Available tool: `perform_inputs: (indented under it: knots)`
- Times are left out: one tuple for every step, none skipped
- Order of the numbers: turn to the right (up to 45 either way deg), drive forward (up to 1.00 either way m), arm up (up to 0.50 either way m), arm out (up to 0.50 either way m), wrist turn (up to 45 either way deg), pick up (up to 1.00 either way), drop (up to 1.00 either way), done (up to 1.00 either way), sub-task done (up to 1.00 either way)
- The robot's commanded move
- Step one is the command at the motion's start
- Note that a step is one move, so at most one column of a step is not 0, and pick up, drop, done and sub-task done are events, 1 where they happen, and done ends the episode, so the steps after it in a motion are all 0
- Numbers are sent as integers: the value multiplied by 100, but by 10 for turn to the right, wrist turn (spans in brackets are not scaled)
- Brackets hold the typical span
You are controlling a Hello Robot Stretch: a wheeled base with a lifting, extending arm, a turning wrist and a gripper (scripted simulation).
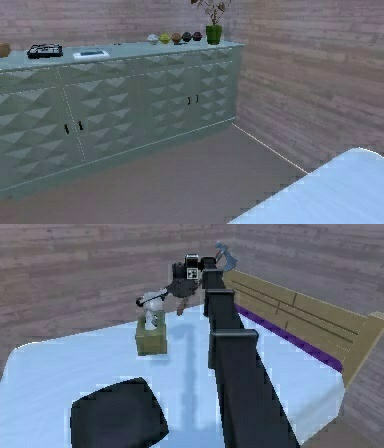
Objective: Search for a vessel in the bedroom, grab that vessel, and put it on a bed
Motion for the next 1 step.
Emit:
perform_inputs:
  knots:
    - [0,0,0,0,450,0,0,0,0]
